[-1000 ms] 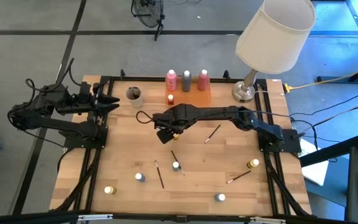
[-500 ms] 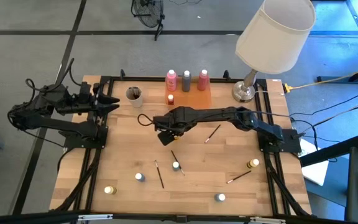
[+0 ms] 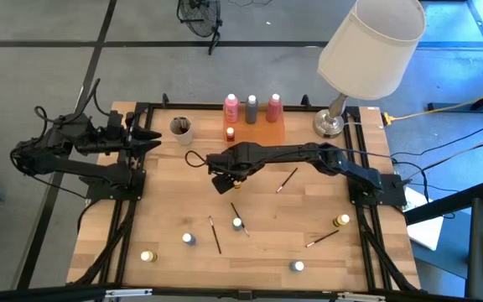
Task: Pick & Place Paint Supplies
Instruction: Put the yellow paint bottle into the orange bin
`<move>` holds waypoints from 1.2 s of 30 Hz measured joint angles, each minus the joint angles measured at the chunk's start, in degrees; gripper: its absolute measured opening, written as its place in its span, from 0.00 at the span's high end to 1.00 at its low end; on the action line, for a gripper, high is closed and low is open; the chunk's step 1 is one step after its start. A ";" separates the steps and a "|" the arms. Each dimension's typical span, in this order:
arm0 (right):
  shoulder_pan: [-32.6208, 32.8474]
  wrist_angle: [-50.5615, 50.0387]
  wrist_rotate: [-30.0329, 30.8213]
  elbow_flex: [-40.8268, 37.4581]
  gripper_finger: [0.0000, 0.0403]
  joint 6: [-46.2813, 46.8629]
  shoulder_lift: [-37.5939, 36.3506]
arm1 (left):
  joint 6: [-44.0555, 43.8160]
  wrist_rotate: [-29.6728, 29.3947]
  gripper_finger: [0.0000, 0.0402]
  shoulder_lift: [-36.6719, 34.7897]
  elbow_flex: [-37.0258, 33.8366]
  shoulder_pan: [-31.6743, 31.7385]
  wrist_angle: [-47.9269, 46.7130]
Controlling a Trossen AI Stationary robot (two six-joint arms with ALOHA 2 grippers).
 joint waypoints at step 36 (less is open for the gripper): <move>-0.17 5.26 -1.45 -5.18 0.35 0.73 0.00 | -0.02 3.03 0.68 0.02 -0.02 0.00 -0.36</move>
